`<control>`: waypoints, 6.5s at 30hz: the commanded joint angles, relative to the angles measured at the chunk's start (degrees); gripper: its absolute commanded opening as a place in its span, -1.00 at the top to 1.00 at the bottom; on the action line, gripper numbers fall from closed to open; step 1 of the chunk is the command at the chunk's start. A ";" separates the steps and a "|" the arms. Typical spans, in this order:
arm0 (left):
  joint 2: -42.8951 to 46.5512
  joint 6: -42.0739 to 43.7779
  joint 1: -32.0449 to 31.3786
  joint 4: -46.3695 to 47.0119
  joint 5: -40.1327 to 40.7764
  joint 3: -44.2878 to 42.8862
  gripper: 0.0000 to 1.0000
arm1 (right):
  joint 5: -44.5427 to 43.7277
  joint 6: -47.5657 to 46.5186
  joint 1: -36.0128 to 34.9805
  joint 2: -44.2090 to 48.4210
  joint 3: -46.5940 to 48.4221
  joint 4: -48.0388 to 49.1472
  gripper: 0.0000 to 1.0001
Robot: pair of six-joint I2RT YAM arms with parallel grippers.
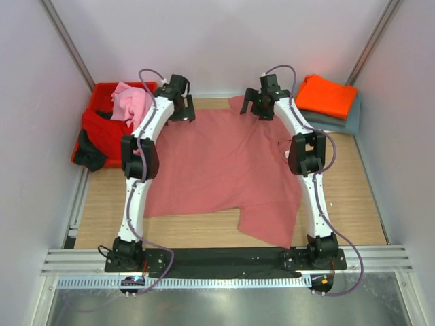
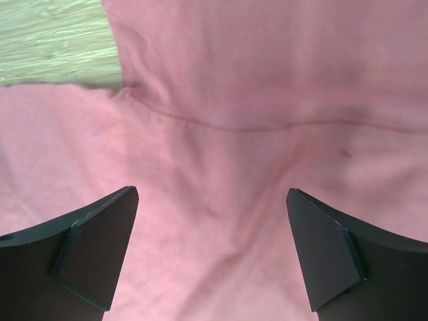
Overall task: Fold and stack the t-shirts
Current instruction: Flatten the tshirt out, then fold the tshirt
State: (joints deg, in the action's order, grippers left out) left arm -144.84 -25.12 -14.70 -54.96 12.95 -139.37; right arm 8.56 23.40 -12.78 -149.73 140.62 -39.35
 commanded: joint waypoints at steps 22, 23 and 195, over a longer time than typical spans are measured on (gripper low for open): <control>89.28 -35.85 -9.91 8.65 3.83 104.11 -0.96 | -22.96 19.66 -20.35 100.58 -99.39 3.59 -0.95; 90.33 -38.31 -9.91 8.38 4.01 105.52 -0.96 | -22.97 20.10 -20.88 101.12 -99.66 2.62 -0.95; 74.61 -22.33 4.41 33.50 -6.79 101.48 -0.85 | 4.17 9.29 21.64 64.13 -90.25 16.32 -0.83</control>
State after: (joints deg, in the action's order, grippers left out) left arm -70.04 -46.06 -12.01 -29.12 8.97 -40.03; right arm 5.10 31.33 7.31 -85.19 50.63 -30.35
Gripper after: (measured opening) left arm 0.916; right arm 0.923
